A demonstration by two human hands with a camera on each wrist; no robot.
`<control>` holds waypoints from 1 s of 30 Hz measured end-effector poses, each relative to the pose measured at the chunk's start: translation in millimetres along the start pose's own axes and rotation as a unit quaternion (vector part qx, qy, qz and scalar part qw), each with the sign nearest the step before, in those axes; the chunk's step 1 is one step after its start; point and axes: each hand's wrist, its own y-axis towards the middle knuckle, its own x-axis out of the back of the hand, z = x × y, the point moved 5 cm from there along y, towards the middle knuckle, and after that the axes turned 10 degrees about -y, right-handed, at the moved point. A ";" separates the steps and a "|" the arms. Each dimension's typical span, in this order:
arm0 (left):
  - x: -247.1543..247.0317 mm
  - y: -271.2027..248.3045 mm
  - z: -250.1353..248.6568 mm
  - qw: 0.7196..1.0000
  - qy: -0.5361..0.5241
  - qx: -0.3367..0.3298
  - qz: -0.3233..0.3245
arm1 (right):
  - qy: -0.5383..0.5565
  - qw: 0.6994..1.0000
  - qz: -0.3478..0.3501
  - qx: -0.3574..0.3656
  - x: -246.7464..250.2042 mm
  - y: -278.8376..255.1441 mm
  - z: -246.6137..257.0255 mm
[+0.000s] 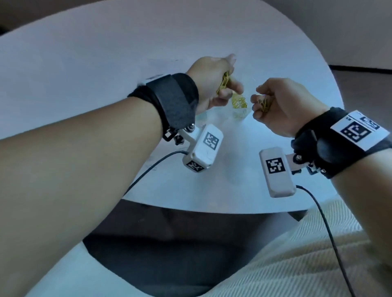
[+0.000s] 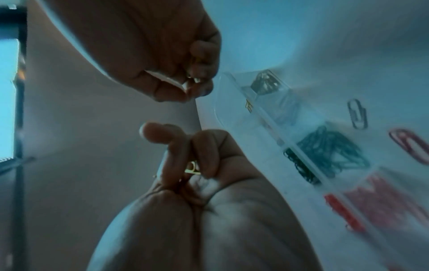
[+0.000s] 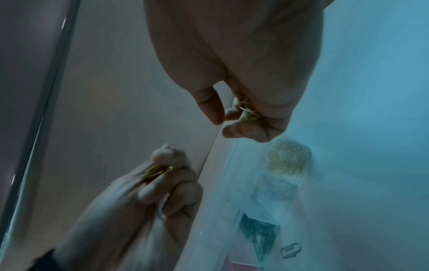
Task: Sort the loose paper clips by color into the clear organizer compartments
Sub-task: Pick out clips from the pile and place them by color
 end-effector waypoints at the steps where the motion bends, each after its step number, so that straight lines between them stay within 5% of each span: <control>1: -1.3 4.0 2.0 1.000 -0.021 0.010 -0.016 | 0.001 1.000 0.001 -0.008 -0.6 0.4 0.7; 4: -5.3 14.3 10.0 0.995 -0.051 0.051 -0.066 | 0.032 0.999 0.004 -0.022 -0.1 2.3 3.6; 8: -13.3 21.2 10.8 0.989 0.042 0.078 -0.119 | 0.094 0.995 0.021 -0.012 -1.5 4.9 12.0; 12: -24.5 26.9 5.0 0.985 0.098 0.064 -0.124 | 0.083 0.996 0.038 -0.014 -6.9 7.4 13.1; 16: -36.6 29.8 5.5 0.993 0.046 0.036 -0.107 | 0.073 0.997 0.020 -0.006 -8.1 7.6 14.6; 23: -32.1 31.2 17.3 0.995 0.057 0.070 -0.050 | 0.036 0.992 -0.084 0.086 2.4 2.6 25.0; 30: 5.1 -4.7 -5.6 0.992 0.115 -0.049 -0.034 | -0.110 0.953 -0.117 0.255 -12.4 -12.0 29.0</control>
